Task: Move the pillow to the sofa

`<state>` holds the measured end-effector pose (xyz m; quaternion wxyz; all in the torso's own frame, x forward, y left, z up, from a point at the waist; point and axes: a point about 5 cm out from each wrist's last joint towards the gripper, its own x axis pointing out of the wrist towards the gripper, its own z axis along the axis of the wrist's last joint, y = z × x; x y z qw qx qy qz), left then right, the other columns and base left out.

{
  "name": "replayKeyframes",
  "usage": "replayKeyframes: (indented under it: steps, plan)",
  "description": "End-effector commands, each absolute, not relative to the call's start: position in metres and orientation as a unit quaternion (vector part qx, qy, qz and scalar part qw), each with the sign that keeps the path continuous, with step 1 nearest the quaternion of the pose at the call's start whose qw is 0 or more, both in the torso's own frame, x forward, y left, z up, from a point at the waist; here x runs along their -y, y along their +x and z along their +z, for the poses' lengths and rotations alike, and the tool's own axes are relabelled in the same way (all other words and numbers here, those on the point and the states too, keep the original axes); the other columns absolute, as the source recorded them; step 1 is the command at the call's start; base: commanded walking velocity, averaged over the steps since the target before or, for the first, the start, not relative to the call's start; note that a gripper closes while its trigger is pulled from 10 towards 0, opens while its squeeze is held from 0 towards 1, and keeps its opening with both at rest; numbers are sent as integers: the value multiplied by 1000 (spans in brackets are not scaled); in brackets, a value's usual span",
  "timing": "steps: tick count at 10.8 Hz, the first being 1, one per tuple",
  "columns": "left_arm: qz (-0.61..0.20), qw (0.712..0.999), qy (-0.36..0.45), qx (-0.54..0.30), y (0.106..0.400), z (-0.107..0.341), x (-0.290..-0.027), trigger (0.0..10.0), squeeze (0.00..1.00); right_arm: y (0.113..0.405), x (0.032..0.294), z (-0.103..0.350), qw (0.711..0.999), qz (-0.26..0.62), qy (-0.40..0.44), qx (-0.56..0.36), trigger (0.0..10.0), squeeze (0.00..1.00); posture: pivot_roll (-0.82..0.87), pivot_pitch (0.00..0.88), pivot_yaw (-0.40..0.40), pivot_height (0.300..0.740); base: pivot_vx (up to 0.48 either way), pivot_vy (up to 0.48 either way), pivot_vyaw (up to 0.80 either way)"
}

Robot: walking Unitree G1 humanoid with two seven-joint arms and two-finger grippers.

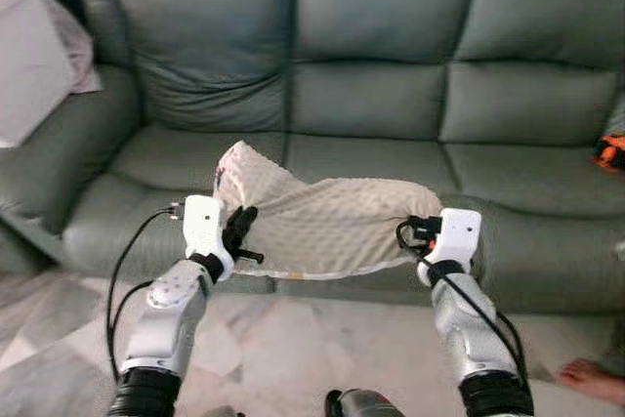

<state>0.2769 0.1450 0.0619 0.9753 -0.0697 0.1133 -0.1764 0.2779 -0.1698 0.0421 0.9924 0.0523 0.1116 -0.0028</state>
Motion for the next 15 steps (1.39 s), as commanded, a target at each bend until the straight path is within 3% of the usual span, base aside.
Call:
replayKeyframes:
  steps: [1,5,11,15]
  plan:
    - [-189,975,-65,-99,280,70,-141,10000,0,281,168,47,993,3,51,-102,10000,0,-36,0,25,740,0,-319,0]
    - [-189,974,-64,-102,279,69,-141,10000,0,277,171,44,993,-4,58,-105,10000,0,-40,0,26,740,0,-368,0]
    - [-168,980,-7,-104,281,56,-156,10000,0,275,175,45,993,-15,62,-104,10000,0,-39,0,20,740,0,0,0]
    - [-150,983,-27,-102,289,54,-171,10000,0,269,179,48,993,-25,63,-94,10000,0,-46,0,22,740,0,0,0]
